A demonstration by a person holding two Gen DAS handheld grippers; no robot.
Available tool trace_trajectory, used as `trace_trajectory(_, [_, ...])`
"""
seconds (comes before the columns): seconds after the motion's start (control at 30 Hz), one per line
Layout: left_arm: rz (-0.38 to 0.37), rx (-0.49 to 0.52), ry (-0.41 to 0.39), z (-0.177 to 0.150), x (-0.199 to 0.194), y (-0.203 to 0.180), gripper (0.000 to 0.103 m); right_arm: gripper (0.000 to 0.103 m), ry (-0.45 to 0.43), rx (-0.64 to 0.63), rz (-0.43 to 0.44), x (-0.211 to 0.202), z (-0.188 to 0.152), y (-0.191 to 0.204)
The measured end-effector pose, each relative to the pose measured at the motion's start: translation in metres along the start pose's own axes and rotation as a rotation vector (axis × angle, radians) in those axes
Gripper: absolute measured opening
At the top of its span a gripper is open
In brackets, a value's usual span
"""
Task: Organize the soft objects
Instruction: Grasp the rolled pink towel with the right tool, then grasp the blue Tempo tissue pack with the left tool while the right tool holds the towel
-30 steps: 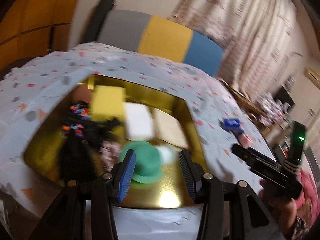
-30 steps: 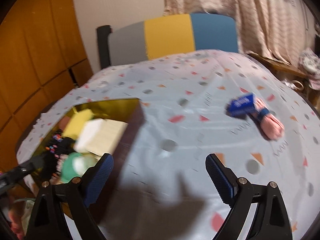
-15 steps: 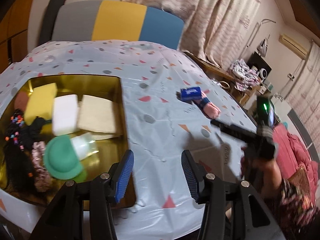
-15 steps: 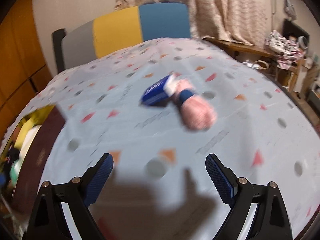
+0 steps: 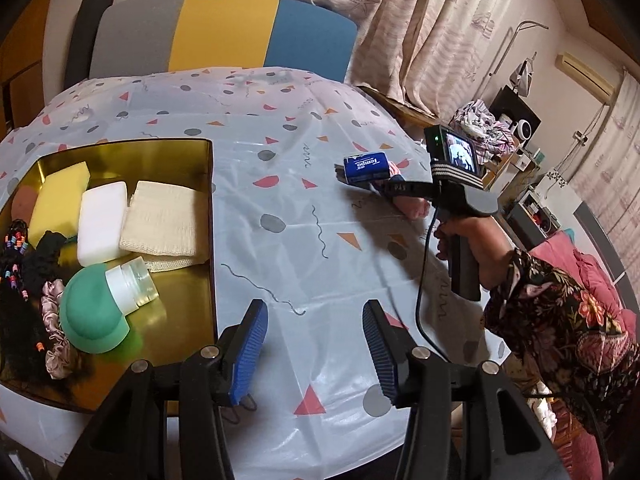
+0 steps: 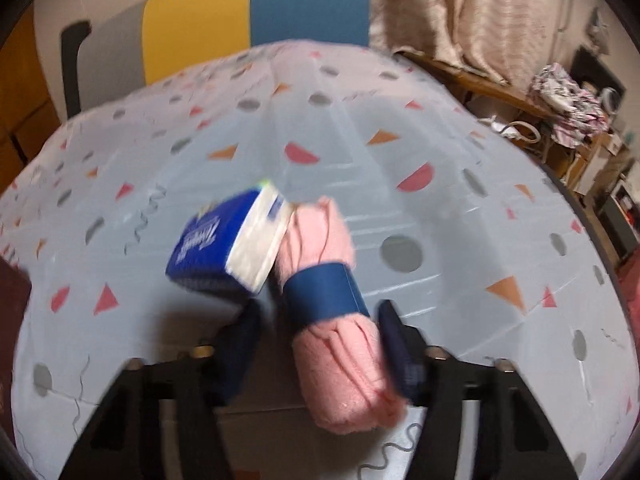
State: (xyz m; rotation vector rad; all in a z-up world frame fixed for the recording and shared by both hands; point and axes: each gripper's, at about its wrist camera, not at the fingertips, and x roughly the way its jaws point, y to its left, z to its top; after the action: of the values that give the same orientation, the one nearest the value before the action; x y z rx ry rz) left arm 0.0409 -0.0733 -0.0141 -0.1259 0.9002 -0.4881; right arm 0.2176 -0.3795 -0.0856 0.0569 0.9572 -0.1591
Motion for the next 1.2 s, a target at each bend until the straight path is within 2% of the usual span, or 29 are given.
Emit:
trace_trajectory(0.07, [-0.006, -0.005, 0.000, 0.003, 0.002, -0.001, 0.050, 0.040, -0.005, 0.008, 0.050, -0.007, -0.008, 0.000])
trace_trajectory(0.13, [-0.013, -0.007, 0.002, 0.007, 0.006, -0.005, 0.050, 0.039, -0.005, 0.032, 0.134, -0.018, -0.019, -0.002])
trace_trajectory(0.23, [-0.023, -0.001, 0.006, 0.014, 0.013, -0.013, 0.050, 0.035, -0.022, 0.035, 0.201, -0.037, -0.039, -0.001])
trace_trajectory(0.3, [-0.019, 0.008, 0.015, 0.021, 0.019, -0.022, 0.050, 0.035, -0.051, 0.049, 0.173, -0.049, -0.055, -0.004])
trace_trajectory(0.47, [-0.019, 0.013, 0.008, 0.044, 0.033, -0.042, 0.050, 0.035, -0.102, 0.192, 0.058, -0.052, -0.078, -0.038])
trace_trajectory(0.6, [-0.024, 0.015, 0.023, 0.069, 0.053, -0.061, 0.050, 0.038, -0.115, 0.216, 0.068, -0.051, -0.081, -0.040])
trace_trajectory(0.73, [-0.025, 0.019, 0.049, 0.096, 0.083, -0.077, 0.055, 0.041, -0.106, 0.214, 0.077, -0.045, -0.085, -0.038])
trace_trajectory(0.87, [0.016, 0.046, 0.049, 0.127, 0.126, -0.086, 0.058, 0.041, -0.120, 0.222, 0.086, -0.045, -0.085, -0.041])
trace_trajectory(0.97, [0.044, 0.077, 0.054, 0.147, 0.157, -0.090, 0.058, 0.041, -0.132, 0.239, 0.102, -0.044, -0.087, -0.045])
trace_trajectory(1.2, [0.055, 0.112, 0.109, 0.178, 0.235, -0.079, 0.062, 0.041, -0.144, 0.247, 0.105, -0.045, -0.088, -0.045])
